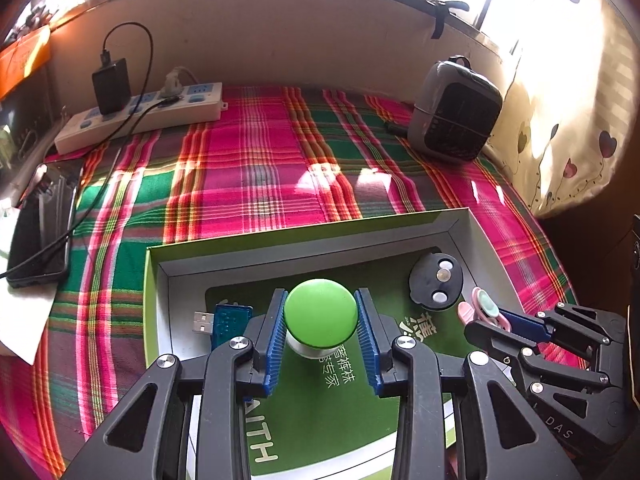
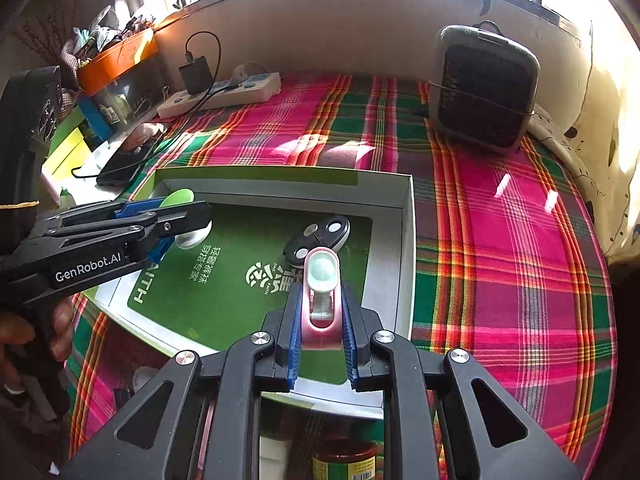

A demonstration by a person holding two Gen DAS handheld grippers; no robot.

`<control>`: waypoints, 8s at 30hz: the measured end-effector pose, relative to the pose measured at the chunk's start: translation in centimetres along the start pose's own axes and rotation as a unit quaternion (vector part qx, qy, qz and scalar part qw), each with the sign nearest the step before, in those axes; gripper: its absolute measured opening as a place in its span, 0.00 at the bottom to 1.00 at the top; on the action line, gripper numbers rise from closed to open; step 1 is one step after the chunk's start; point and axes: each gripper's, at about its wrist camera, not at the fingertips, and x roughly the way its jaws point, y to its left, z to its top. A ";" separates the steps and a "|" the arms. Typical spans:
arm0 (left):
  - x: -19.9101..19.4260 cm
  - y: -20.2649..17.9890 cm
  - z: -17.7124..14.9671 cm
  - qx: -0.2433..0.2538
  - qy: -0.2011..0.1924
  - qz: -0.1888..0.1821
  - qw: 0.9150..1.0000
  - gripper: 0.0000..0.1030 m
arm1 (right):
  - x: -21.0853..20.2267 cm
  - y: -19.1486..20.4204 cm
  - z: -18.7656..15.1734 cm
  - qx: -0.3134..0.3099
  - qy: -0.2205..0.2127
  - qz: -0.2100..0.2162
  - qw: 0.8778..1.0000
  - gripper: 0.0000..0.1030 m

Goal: Organize rigid objects
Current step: 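Place the green-capped bottle and pink clip in the tray, opening both tools, then grasp the silver lighter with the left tool and lift it, then grasp the brown red-capped bottle with the right tool while the left tool holds the lighter, then carry the lighter and brown bottle into the green tray and open both tools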

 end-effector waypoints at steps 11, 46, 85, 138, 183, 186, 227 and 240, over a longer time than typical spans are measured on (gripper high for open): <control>1.2 -0.4 -0.2 0.006 0.006 0.006 1.000 0.31 | 1.3 0.0 -0.2 -0.008 0.009 -0.016 1.000 0.18; -0.6 -0.7 -0.3 0.002 -0.015 0.001 1.000 0.39 | 0.6 -0.3 -0.5 0.004 -0.014 -0.009 1.000 0.33; -8.7 -1.9 -12.0 -0.017 -0.024 0.029 0.999 0.40 | -8.4 -3.7 -8.7 0.099 -0.093 -0.009 0.991 0.37; -8.6 -2.7 -16.8 0.039 -0.020 0.106 0.993 0.30 | -8.5 -3.6 -12.4 0.102 -0.077 -0.013 0.992 0.37; -8.7 1.5 -15.6 -0.012 -0.040 0.066 0.997 0.21 | -4.6 -0.6 -10.3 0.046 -0.041 -0.018 0.998 0.37; -8.7 1.5 -15.6 -0.012 -0.040 0.066 0.997 0.21 | -4.6 -0.5 -10.3 0.043 -0.042 -0.022 0.998 0.37; -12.1 0.8 -13.8 -0.012 -0.063 0.027 0.998 0.21 | -7.8 0.2 -10.0 0.042 -0.075 -0.015 0.996 0.33; -12.3 0.3 -10.0 0.000 -0.081 0.011 0.997 0.21 | -8.3 0.9 -7.0 0.028 -0.090 0.006 0.996 0.33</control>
